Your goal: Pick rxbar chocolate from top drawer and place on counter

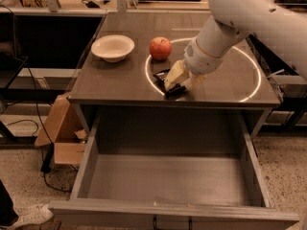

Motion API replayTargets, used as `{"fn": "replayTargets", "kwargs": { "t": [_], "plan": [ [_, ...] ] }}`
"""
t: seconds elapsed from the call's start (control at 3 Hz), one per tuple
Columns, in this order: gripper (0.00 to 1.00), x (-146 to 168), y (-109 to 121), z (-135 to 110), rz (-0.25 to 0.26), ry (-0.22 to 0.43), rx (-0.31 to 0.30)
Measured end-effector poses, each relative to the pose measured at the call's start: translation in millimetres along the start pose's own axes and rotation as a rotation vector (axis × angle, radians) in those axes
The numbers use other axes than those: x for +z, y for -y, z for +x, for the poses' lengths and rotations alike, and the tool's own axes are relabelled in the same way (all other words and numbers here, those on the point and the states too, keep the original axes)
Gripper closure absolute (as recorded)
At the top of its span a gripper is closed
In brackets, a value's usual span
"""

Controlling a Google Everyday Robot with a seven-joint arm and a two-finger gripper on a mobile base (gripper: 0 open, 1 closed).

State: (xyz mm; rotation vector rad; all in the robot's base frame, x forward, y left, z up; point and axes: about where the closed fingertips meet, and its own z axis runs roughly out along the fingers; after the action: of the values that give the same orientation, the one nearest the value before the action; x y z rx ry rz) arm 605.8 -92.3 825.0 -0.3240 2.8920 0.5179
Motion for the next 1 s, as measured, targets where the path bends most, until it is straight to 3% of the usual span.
{"fn": "replayTargets", "kwargs": {
  "t": [0.67, 1.0],
  "plan": [
    [0.12, 0.1, 0.0, 0.0, 0.000, 0.000, 0.000],
    [0.00, 0.1, -0.1, 0.0, 0.000, 0.000, 0.000]
  ]
}}
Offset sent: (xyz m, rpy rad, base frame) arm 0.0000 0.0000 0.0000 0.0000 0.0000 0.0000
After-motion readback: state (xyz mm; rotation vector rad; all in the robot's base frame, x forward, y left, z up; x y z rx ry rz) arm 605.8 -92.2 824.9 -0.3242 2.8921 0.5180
